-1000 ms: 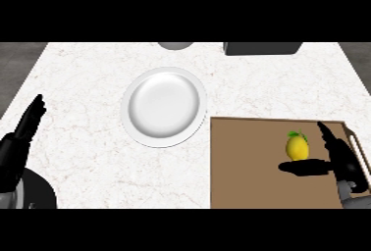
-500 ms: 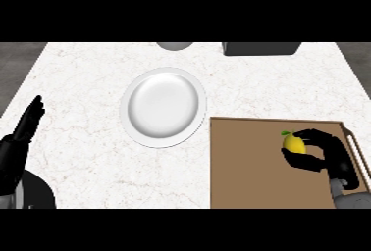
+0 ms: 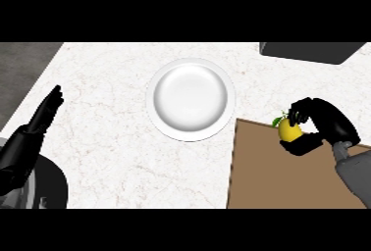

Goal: Pick the lemon from the tray and place it in the plate

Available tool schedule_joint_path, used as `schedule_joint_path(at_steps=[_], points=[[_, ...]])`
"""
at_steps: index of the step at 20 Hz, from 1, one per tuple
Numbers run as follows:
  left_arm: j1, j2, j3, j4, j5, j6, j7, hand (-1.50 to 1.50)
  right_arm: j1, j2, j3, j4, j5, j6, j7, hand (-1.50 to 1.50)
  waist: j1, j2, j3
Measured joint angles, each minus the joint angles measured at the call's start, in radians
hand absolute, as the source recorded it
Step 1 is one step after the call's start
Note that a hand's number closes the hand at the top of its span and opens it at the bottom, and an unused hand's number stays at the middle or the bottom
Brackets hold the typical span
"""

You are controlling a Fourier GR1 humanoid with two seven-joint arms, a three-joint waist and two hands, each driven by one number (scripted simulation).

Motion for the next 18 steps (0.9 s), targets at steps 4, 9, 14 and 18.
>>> schedule_joint_path(at_steps=[4, 9, 14, 18], points=[[-0.016, 0.009, -0.019, -0.006, 0.003, -0.009, 0.017, 0.00, -0.131, -0.064, 0.032, 0.068, 0.052, 0.085, -0.155, 1.50, 0.025, 0.012, 0.001], [-0.016, 0.011, -0.029, -0.002, -0.001, -0.003, 0.037, 0.00, -0.279, -0.072, 0.014, 0.189, 0.086, 0.080, -0.348, 1.50, 0.018, 0.012, 0.004], [0.018, 0.018, -0.046, -0.013, 0.003, 0.014, 0.045, 0.00, -0.395, -0.050, -0.039, 0.298, 0.089, 0.009, -0.548, 1.50, -0.009, 0.003, 0.011], [0.055, 0.034, -0.058, -0.027, 0.012, 0.028, 0.049, 0.00, -0.471, -0.014, -0.091, 0.363, 0.036, -0.003, -0.733, 1.50, -0.032, -0.006, 0.014]])
